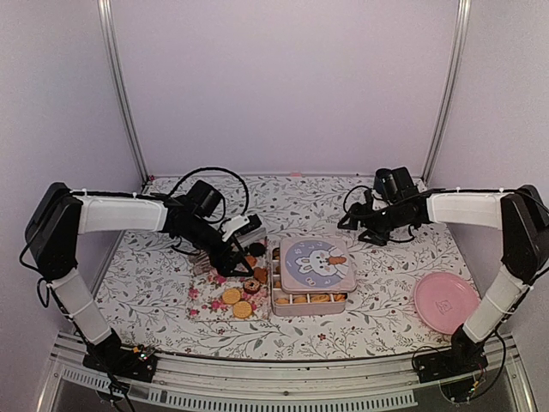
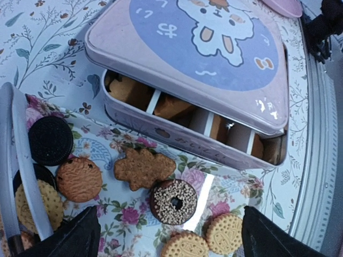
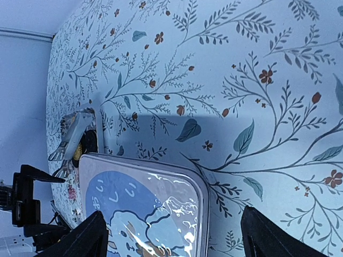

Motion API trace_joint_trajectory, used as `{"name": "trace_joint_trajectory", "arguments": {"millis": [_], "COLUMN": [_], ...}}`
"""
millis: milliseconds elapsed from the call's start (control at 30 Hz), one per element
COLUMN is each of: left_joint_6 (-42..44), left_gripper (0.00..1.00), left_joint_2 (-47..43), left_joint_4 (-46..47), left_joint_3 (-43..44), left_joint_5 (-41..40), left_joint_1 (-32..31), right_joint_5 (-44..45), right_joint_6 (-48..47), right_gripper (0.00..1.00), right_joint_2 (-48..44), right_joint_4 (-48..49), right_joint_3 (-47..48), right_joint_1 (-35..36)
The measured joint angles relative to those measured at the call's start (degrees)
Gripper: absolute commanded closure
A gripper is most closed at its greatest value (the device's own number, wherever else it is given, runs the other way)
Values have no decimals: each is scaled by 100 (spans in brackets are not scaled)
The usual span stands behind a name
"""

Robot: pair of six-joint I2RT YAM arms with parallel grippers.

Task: Pack the cookies
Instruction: Adjust the box lid on the plate.

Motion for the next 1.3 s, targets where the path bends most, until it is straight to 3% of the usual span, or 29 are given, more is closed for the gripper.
{"name": "trace_joint_trajectory", "arguments": {"millis": [233, 567, 1300], "left_joint_6": [-7, -125, -619], "left_gripper": [5, 7, 12], "left_joint_2": [0, 2, 667], "left_joint_4": [31, 186, 664], "left_joint_3": [-90, -90, 258], "left_joint_5": [234, 533, 546], "left_joint_1": [-61, -107, -142], "right_joint_5": [-610, -647, 240], "right_joint_6": [275, 328, 83], "right_gripper": [12, 13, 13], "right_joint_2": [260, 369, 407], "right_joint_4": [555, 789, 216], "right_joint_3": [-422, -492, -190], "right_joint_1": [4, 267, 1290]}}
